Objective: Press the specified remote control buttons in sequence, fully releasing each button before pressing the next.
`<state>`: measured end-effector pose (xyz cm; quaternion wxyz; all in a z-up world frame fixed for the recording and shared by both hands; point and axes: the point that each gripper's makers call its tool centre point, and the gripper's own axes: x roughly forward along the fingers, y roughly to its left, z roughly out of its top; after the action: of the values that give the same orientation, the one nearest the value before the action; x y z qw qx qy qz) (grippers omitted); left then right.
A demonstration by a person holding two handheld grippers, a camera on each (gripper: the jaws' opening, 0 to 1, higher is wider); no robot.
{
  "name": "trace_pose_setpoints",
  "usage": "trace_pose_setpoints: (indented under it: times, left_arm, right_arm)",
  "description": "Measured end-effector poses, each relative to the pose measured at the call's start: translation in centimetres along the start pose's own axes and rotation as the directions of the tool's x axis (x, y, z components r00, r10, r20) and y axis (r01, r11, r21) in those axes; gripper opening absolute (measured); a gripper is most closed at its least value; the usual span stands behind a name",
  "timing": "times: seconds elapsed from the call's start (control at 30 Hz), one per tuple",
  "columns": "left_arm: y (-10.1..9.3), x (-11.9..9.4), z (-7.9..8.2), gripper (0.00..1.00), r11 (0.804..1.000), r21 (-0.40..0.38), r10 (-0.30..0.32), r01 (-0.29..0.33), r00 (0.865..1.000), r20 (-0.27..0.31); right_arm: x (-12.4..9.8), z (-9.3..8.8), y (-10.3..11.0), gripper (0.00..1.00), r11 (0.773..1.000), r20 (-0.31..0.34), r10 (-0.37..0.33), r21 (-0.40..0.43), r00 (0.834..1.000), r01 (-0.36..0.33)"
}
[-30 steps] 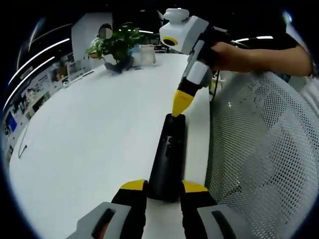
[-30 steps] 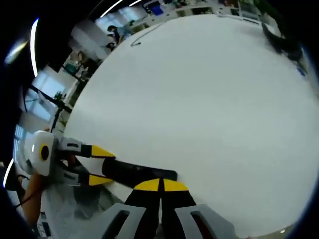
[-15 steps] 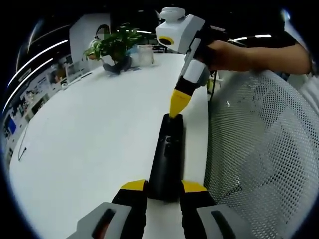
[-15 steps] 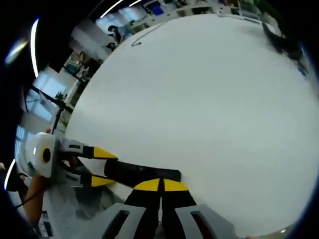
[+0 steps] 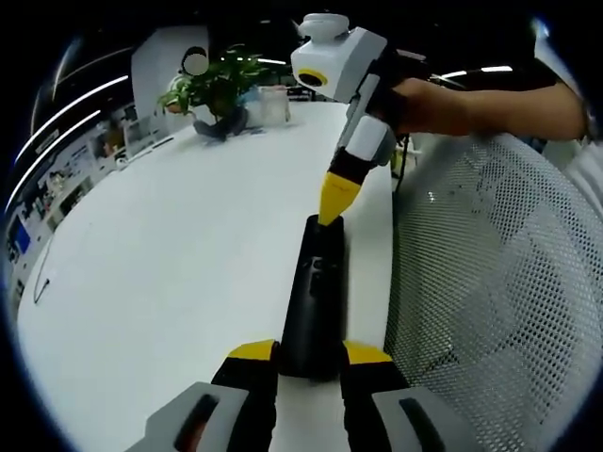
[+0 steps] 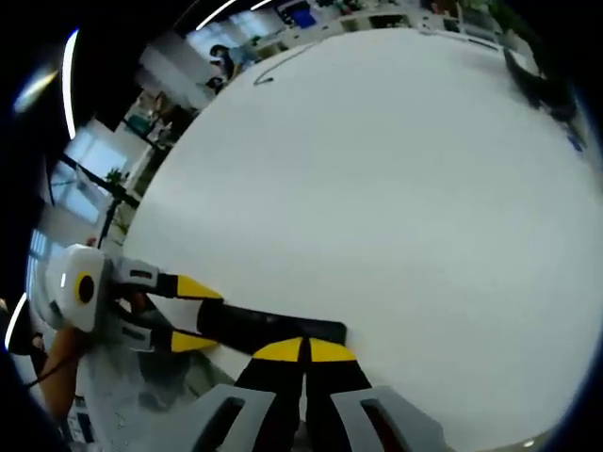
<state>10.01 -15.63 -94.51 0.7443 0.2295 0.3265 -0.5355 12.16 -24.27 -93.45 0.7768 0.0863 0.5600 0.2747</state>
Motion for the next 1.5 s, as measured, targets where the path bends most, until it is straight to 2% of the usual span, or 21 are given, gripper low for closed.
trace_pose_setpoints:
  times: [0.23, 0.67, 1.07, 1.5]
  left_arm:
    - [-0.06, 0.02, 0.04, 0.25, 1.0, -0.002, -0.001, 0.001, 1.0, 0.001]
    - [-0.05, 0.06, 0.04, 0.25, 1.0, -0.002, -0.002, 0.002, 1.0, 0.003]
    - [0.0, 0.09, 0.04, 0.25, 1.0, 0.003, -0.004, 0.004, 1.0, 0.007]
    - [-0.16, 0.19, 0.17, 0.25, 1.0, 0.012, -0.004, 0.004, 1.0, 0.013]
  right_arm:
    - [-0.02, -0.01, -0.1, 0.0, 1.0, 0.002, 0.008, 0.023, 1.0, -0.009]
    - [0.06, -0.03, -0.07, 0.0, 1.0, 0.003, -0.004, -0.013, 1.0, 0.005]
    - [0.06, 0.04, -0.12, 0.0, 1.0, 0.002, 0.007, 0.015, 1.0, -0.007]
    - [-0.09, 0.1, -0.17, 0.0, 1.0, 0.003, -0.007, 0.008, 1.0, 0.007]
